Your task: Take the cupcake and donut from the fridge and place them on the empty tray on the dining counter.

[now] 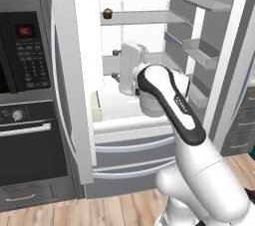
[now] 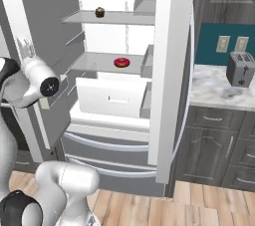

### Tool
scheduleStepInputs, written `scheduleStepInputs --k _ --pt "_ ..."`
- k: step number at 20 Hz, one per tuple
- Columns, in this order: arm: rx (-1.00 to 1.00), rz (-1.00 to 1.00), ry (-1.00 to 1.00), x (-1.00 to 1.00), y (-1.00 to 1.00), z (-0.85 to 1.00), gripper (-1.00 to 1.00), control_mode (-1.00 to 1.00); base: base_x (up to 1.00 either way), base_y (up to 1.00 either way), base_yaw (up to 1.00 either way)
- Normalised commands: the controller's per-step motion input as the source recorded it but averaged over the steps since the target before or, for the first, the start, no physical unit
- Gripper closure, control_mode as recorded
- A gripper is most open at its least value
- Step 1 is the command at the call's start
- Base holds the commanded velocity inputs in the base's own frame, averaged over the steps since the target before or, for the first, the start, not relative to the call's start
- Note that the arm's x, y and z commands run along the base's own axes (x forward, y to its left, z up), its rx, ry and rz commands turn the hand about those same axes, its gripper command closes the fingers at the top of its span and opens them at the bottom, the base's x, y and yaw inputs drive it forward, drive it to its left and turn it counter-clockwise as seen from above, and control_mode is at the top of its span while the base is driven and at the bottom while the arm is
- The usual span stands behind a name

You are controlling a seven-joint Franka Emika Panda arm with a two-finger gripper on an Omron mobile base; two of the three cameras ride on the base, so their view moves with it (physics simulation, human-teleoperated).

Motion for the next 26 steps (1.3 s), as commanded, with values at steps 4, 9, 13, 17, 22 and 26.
scheduleStepInputs --k 4,9,13,17,22,26 --pt "-0.53 0.0 0.17 -0.56 -0.95 0.02 -1.0 -1.0 0.0 0.0 0.0" --pt "-0.56 -0.04 0.18 -0.57 -0.94 0.0 -1.0 -1.0 0.0 0.0 0.0" --pt "-0.64 -0.14 0.01 -0.87 -0.59 -0.26 -1.0 -1.0 0.0 0.0 0.0" --pt "-0.53 -0.05 -0.01 -0.45 -0.04 -0.06 -1.0 -1.0 0.0 0.0 0.0" --pt "-0.15 0.11 0.12 -0.09 -0.25 0.13 -1.0 -1.0 0.0 0.0 0.0" --pt "-0.31 0.26 0.01 -0.05 -0.08 0.02 -1.0 -1.0 0.0 0.0 0.0"
